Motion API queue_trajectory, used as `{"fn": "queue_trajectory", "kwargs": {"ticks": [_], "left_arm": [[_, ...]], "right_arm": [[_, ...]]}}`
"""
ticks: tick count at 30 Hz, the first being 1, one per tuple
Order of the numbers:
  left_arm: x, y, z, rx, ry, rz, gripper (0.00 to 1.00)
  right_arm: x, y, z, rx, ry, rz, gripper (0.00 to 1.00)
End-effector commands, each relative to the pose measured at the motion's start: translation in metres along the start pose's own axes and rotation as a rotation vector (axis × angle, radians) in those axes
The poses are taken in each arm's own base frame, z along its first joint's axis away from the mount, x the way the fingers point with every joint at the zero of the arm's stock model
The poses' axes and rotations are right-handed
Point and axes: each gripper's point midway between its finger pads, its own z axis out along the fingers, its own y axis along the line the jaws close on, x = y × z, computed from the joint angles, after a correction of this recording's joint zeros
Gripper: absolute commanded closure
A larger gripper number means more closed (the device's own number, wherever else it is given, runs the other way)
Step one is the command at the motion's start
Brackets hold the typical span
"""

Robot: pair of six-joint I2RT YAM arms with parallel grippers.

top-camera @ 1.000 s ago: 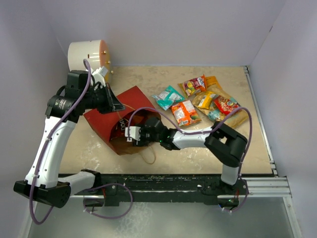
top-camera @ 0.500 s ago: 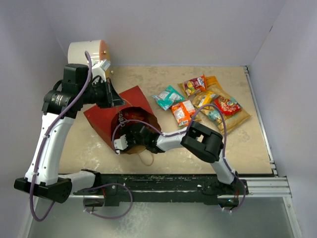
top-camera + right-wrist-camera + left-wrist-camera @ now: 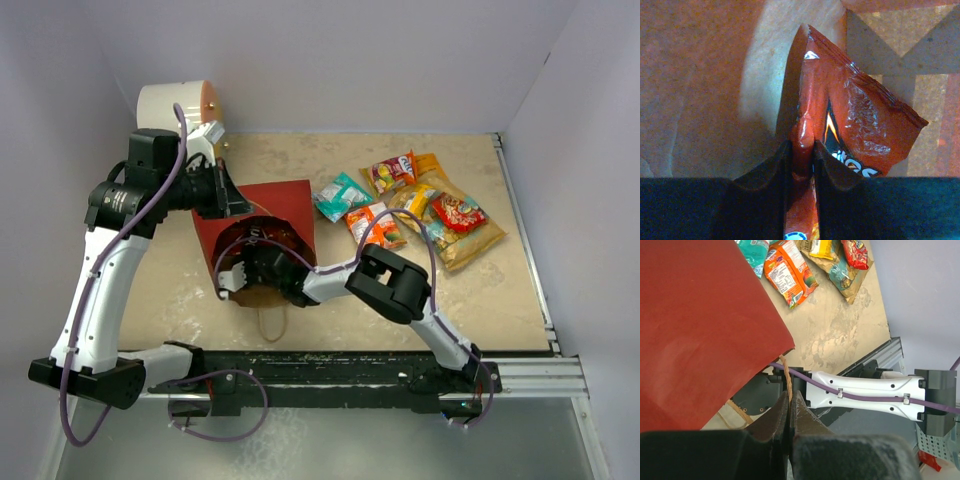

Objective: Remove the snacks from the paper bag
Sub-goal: Take out the snack from the paper bag, then place the snack at the center of the board.

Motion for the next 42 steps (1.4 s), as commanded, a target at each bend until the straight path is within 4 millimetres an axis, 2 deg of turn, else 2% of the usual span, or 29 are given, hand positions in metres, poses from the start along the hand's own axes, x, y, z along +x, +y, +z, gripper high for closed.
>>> {"fn": "queue_trajectory", "kwargs": {"ticks": [1,5,9,11,14,18,20,24,26,30,34,36,39,42], "left_arm": [[-0.009,-0.008,-0.013,-0.002,-0.06,0.053,1.0],[-0.013,-0.004,-0.015,-0.028,-0.078,0.061,1.0],[-0.017,-0.001,-0.019,-0.056,-0.112,0.069,1.0],[-0.018,-0.001,-0.022,-0.064,-0.127,0.071,1.0],[-0.019,0.0,-0.023,-0.071,-0.137,0.063,1.0],[-0.018,0.002,-0.025,-0.089,-0.148,0.037,1.0],[-0.018,0.001,-0.027,-0.096,-0.155,0.017,1.0],[-0.019,-0.005,-0.028,-0.072,-0.154,-0.023,1.0],[-0.019,-0.007,-0.025,-0.056,-0.143,-0.041,1.0],[-0.016,-0.007,-0.02,-0.051,-0.114,-0.07,1.0],[-0.02,-0.017,-0.015,0.004,-0.105,-0.101,1.0],[-0.022,-0.024,-0.01,0.048,-0.082,-0.138,1.0],[-0.023,-0.03,-0.002,0.077,-0.045,-0.216,1.0],[-0.027,-0.033,-0.002,0.082,-0.045,-0.267,1.0]], "right_arm": [[-0.017,-0.056,-0.011,0.133,-0.04,0.034,0.81],[-0.028,-0.062,-0.028,0.104,-0.076,0.082,1.0],[-0.039,-0.065,-0.054,0.069,-0.115,0.168,1.0],[-0.046,-0.06,-0.068,0.024,-0.151,0.227,1.0],[-0.053,-0.042,-0.092,-0.065,-0.19,0.304,1.0],[-0.078,-0.024,-0.132,-0.203,-0.301,0.429,1.0],[-0.086,-0.021,-0.152,-0.239,-0.327,0.48,1.0],[-0.109,-0.028,-0.194,-0.325,-0.392,0.558,1.0],[-0.122,-0.04,-0.216,-0.338,-0.441,0.583,1.0],[-0.142,-0.08,-0.256,-0.274,-0.517,0.627,1.0],[-0.158,-0.12,-0.287,-0.19,-0.587,0.685,1.0],[-0.168,-0.146,-0.304,-0.132,-0.634,0.73,1.0],[-0.171,-0.19,-0.326,0.011,-0.658,0.797,1.0],[-0.177,-0.235,-0.357,0.138,-0.707,0.827,1.0]]}}
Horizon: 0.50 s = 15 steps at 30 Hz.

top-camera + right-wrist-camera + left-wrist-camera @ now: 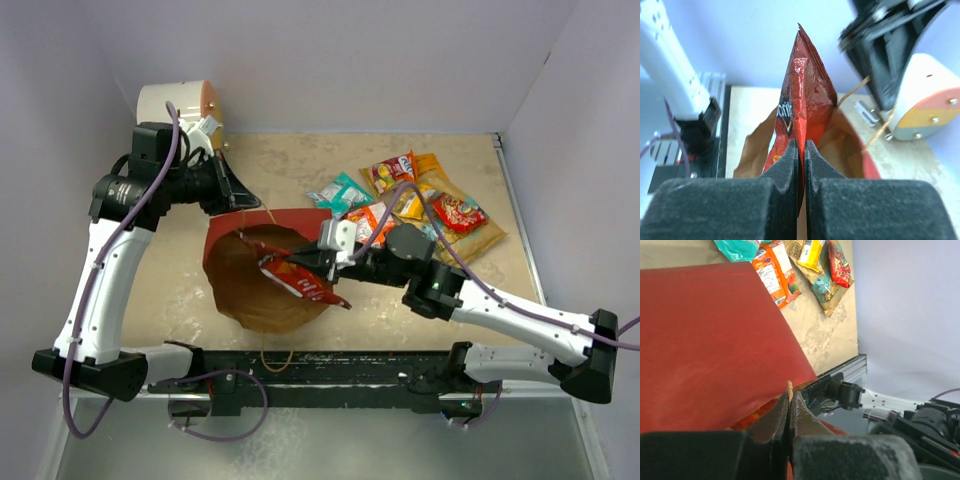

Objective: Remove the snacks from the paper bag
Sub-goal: Place the snack at the center of the board.

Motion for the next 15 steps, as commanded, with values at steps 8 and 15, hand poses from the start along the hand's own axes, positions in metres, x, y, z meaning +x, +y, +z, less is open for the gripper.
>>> {"fn": "queue_trajectory", "kwargs": {"ticks": [8,15], "left_arm": [[-0.017,-0.043,-0.013,0.132,-0.032,-0.099,1.0],[-0.036,-0.071,-0.01,0.258,-0.05,-0.147,1.0]], "right_arm": [[-0.195,-0.081,-0.088,0.417,-0.37,-0.035,1.0],[-0.193,-0.143,-0.145,0.817,-0.206,-0.14,1.0]]}}
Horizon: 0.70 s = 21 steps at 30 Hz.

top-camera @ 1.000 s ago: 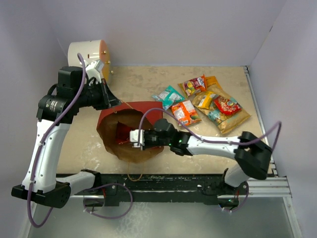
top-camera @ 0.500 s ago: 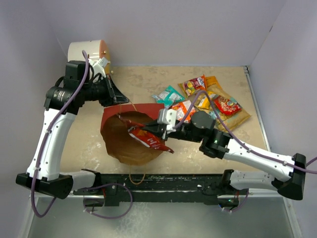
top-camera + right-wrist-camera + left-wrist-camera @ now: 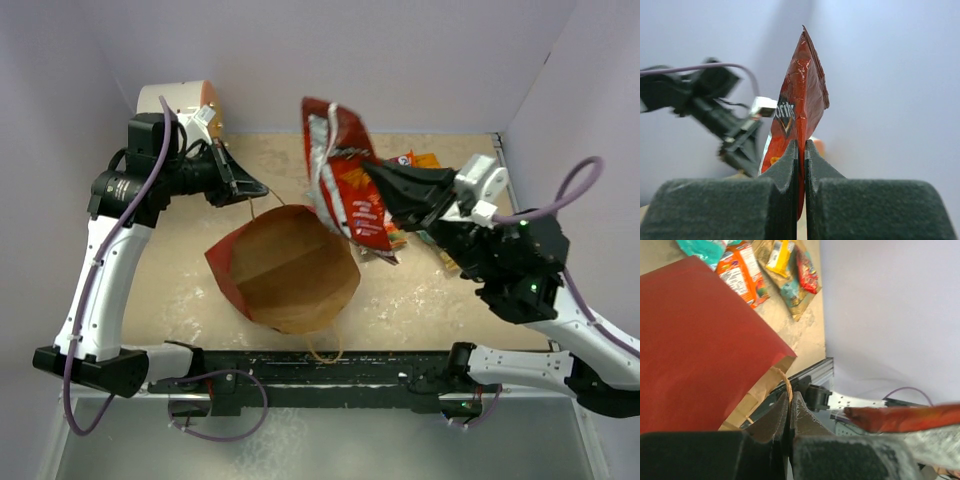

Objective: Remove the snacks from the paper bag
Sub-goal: Place the snack at the center of the board, then adjust the paper bag at the center of the board.

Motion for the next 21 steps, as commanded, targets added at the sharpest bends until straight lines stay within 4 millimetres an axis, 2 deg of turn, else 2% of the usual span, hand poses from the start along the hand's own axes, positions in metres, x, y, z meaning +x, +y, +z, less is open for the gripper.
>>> {"fn": "queue_trajectory", "kwargs": {"ticks": [1,4,8,12,16,21], "left_arm": [[-0.018,-0.047,-0.005,0.179,-0.036,-0.007,1.0],[-0.021,-0.052,0.001,0.216,-0.021,-0.026,1.0],[-0.019,-0.038,0.017,0.209,0.018,-0.046,1.0],[-0.026,-0.027,0.03,0.185,0.029,-0.019,1.0],[-0.041,-0.009,0.027,0.126,-0.001,0.019,1.0],[-0.053,0.05,0.011,0.015,-0.032,-0.056,1.0]], "right_arm": [[0.012,-0.07,-0.019,0.328,0.134,-0.177,1.0],[0.04,-0.107,-0.035,0.456,0.235,-0.238,1.0],[0.091,-0.155,-0.061,0.585,0.389,-0.285,1.0],[0.148,-0.186,-0.089,0.679,0.563,-0.337,1.0],[0.206,-0.203,-0.118,0.711,0.744,-0.383,1.0],[0.266,-0.207,-0.134,0.672,0.893,-0.408,1.0]]}}
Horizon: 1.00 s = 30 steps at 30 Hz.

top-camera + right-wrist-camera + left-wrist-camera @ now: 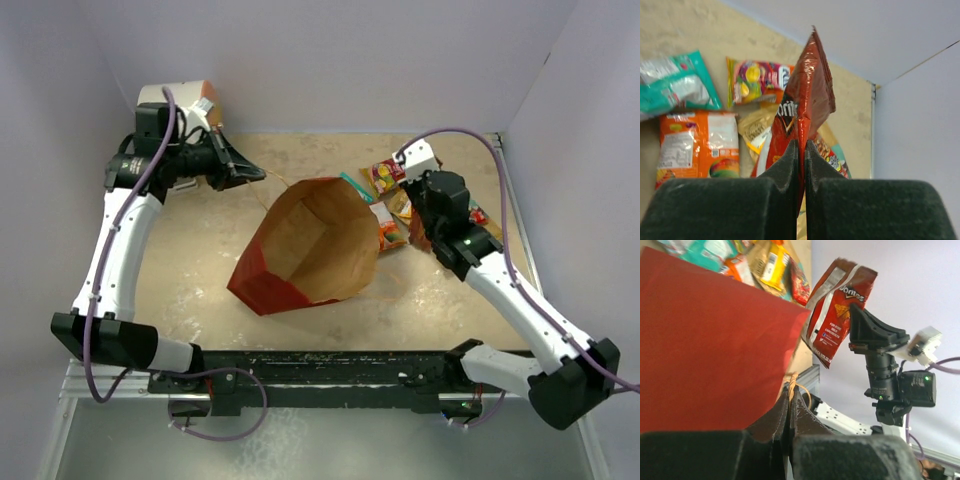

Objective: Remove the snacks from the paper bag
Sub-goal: Adjust the paper bag at the center of the board.

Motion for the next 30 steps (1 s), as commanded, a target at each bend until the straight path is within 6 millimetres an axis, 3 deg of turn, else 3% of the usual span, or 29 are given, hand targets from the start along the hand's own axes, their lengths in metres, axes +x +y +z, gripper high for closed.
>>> {"fn": "queue_trajectory", "kwargs": {"ticks": [1,4,11,16,20,26,30], "left_arm": [[-0.014,0.034,-0.03,-0.059,-0.061,0.024,1.0],[-0.015,0.062,-0.035,-0.16,-0.064,0.048,1.0],[-0.024,0.103,-0.032,-0.339,-0.052,0.03,0.98],[-0.039,0.109,-0.04,-0.424,-0.093,0.079,0.78],[-0.051,0.112,-0.055,-0.514,-0.152,0.115,0.57],[-0.065,0.105,-0.069,-0.565,-0.217,0.16,0.39],[-0.067,0.098,-0.072,-0.551,-0.23,0.175,0.33]], "right_arm": [[0.003,0.003,0.016,0.016,-0.005,-0.024,1.0],[0.033,0.027,0.034,-0.033,0.066,-0.058,1.0],[0.068,0.081,0.077,-0.156,0.156,-0.059,1.0],[0.069,0.114,0.106,-0.234,0.19,0.006,1.0],[0.077,0.14,0.124,-0.288,0.232,0.067,1.0],[0.099,0.17,0.139,-0.348,0.3,0.105,1.0],[0.109,0.178,0.142,-0.367,0.34,0.107,1.0]]}}
